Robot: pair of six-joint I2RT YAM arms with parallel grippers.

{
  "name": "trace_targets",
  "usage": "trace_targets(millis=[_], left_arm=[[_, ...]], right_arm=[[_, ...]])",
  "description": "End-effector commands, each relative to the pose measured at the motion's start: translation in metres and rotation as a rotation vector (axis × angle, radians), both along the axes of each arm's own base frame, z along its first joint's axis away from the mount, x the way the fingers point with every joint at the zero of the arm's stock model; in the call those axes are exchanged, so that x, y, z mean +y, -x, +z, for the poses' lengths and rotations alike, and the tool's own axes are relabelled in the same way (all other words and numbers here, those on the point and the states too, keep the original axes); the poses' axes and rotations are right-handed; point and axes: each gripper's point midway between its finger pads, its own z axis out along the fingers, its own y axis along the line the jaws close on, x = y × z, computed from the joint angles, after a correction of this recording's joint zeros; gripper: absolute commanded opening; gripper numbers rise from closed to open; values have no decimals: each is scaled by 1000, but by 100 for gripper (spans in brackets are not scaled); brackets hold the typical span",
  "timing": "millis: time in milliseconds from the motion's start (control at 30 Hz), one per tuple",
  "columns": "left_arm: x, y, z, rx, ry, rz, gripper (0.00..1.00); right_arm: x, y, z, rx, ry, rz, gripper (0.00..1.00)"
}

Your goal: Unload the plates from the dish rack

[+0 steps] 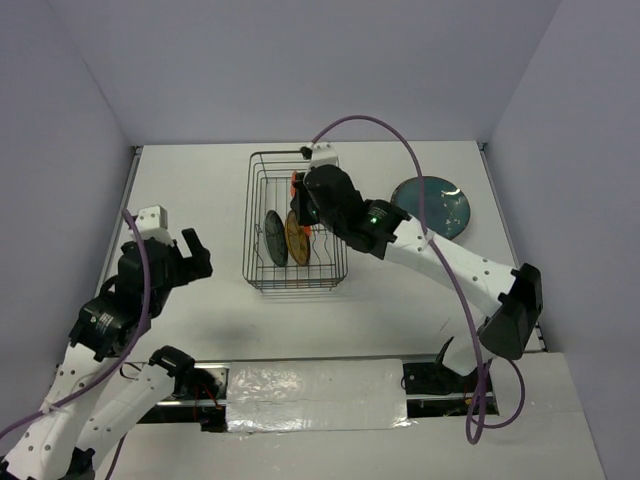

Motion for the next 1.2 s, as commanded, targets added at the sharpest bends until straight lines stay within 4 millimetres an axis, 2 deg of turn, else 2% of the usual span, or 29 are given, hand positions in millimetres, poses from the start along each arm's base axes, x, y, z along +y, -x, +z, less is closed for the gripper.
trace_targets(millis=[0, 67, 100, 133, 167, 200, 233, 267, 333, 367, 400, 433, 467, 500, 533, 600, 767, 833, 933, 967, 1033, 1067, 1100, 1133, 1167], left_arm=[[-3, 0, 44, -95, 111, 31, 99], [-10, 5, 61, -130, 206, 25, 100], [-11, 8, 76, -163, 253, 27, 100], [-11, 13, 86, -189, 298, 31, 100], [-15, 17, 94, -205, 380, 39, 99], [-17, 21, 103, -226, 433, 35, 99], [-17, 29, 110, -256, 492, 32, 100], [-20, 33, 115, -265, 581, 43, 100], [-31, 41, 120, -291, 698, -2, 100], [-36, 43, 122, -289, 776, -7, 99], [-47, 44, 119, -283, 830, -56, 99], [-55, 44, 117, -262, 886, -67, 98], [-63, 41, 105, -224, 903, -81, 98], [-75, 41, 102, -187, 931, -132, 97], [-83, 40, 98, -157, 944, -154, 97], [-103, 35, 84, -71, 963, -217, 96], [-139, 31, 57, 87, 968, -352, 92], [-148, 32, 47, 129, 986, -394, 85], [-151, 32, 37, 142, 997, -404, 69], [-151, 33, 37, 138, 999, -406, 58], [-149, 33, 34, 140, 990, -396, 44], [-148, 34, 34, 139, 982, -389, 32], [-146, 33, 33, 133, 969, -384, 26], [-142, 33, 32, 132, 952, -364, 12], [-140, 32, 32, 131, 938, -351, 6]], right_arm=[[18, 29, 72, -145, -39, 215, 1], [28, 45, 75, -210, 78, 326, 1], [27, 53, 65, -215, 164, 366, 0], [18, 50, 62, -280, 291, 362, 0], [20, 66, 50, -301, 364, 406, 0], [17, 71, 44, -328, 429, 423, 0], [7, 71, 25, -363, 555, 418, 0], [10, 85, 20, -393, 595, 446, 0], [8, 94, 16, -450, 661, 458, 0], [3, 98, 5, -463, 715, 447, 0], [9, 108, 12, -519, 704, 461, 0], [5, 110, 5, -536, 739, 442, 0], [15, 123, 11, -580, 704, 459, 0], [15, 128, 16, -619, 714, 474, 0], [16, 134, 10, -639, 728, 501, 0], [30, 157, 13, -701, 704, 591, 0], [46, 174, 12, -748, 719, 657, 0], [50, 175, 14, -760, 726, 653, 0], [58, 180, 13, -774, 723, 677, 0], [61, 180, 12, -778, 728, 679, 0], [61, 174, 14, -784, 752, 637, 0], [65, 171, 10, -785, 782, 624, 0], [65, 168, 9, -784, 806, 604, 0], [63, 165, 7, -780, 843, 576, 0], [67, 163, 2, -775, 864, 575, 0]])
